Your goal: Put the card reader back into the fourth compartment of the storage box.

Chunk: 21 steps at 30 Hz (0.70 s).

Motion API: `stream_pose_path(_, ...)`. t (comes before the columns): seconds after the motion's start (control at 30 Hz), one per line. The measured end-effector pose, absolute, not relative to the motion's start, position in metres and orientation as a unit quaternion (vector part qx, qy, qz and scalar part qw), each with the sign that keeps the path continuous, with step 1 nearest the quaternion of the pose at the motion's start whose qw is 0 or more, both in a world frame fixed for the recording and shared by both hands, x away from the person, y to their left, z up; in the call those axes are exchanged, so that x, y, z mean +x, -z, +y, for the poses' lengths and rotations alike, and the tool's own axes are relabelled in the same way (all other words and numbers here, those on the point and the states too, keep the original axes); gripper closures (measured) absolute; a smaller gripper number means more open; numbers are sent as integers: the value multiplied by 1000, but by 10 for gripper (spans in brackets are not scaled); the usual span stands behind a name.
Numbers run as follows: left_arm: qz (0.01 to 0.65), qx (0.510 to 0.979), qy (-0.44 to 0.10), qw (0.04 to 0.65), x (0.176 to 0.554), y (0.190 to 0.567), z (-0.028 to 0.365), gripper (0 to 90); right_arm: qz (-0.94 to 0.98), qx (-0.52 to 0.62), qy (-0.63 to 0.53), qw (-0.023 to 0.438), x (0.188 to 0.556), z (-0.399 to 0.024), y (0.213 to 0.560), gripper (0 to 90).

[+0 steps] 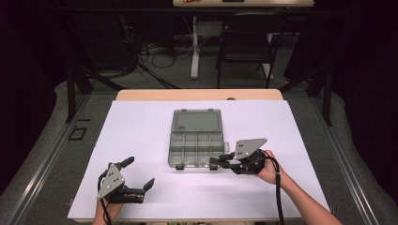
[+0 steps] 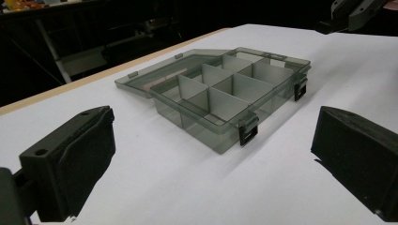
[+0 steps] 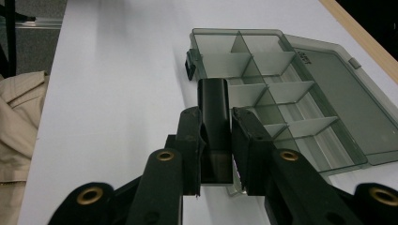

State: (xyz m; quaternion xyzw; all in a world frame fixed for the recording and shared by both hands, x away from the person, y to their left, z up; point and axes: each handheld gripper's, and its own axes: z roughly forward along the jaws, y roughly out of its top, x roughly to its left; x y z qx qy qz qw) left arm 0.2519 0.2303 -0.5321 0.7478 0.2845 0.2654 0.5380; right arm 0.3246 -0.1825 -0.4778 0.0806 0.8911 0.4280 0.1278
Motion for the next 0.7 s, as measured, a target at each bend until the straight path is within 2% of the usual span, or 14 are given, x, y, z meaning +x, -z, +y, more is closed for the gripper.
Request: stream_pose_path(0.7,284,748,-265,538,252,532,230,2,884,120,-427,147,335,-188,472,734)
